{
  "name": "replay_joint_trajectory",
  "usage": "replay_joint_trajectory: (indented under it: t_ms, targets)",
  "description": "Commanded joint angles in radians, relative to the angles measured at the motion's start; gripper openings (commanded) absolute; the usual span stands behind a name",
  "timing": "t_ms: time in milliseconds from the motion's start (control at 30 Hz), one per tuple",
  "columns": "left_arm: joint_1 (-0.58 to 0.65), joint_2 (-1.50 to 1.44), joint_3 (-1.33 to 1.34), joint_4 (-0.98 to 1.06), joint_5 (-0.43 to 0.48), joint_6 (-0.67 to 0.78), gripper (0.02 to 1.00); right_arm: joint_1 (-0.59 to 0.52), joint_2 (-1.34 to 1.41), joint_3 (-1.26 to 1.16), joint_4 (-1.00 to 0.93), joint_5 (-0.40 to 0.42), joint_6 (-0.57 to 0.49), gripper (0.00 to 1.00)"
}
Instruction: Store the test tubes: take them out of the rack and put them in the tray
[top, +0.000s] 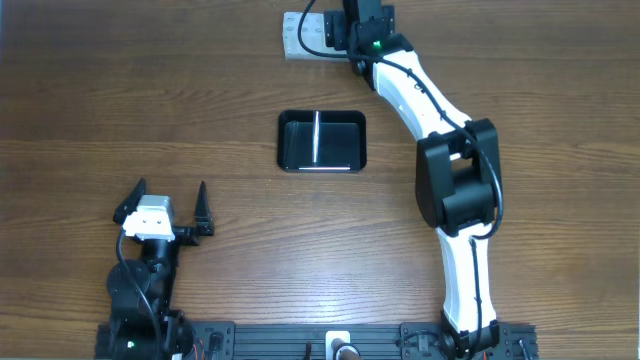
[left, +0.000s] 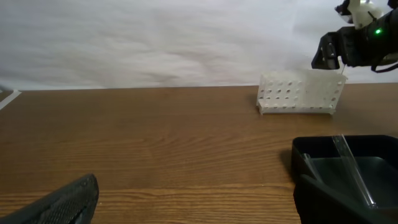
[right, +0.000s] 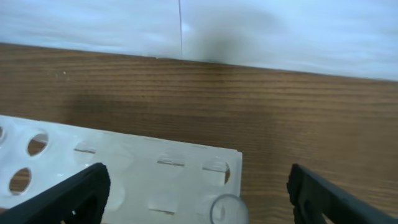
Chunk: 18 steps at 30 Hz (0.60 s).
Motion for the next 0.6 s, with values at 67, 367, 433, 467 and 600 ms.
replay_joint_trajectory:
  t_ms: [67,367,433,467,600]
  targets:
    - [0.005,-0.005,-0.005,-0.003,0.01,0.014,0.998,-0.012,0.013,0.0,0.006,0.014,0.027,0.656]
    - [0.005,-0.005,-0.005,-0.003,0.01,0.014,1.0,-0.013,0.013,0.0,0.002,0.055,0.042,0.384]
    - [0.005,-0.005,-0.005,-0.003,0.01,0.014,0.998,-0.013,0.013,0.0,0.002,0.055,0.042,0.332]
    - [0.005,-0.005,-0.005,-0.003,0.01,0.014,1.0,-0.013,0.013,0.0,0.002,0.055,0.042,0.305]
    - [0.005,-0.005,-0.005,-0.003,0.01,0.014,0.998,-0.013,0.013,0.0,0.001,0.055,0.042,0.205]
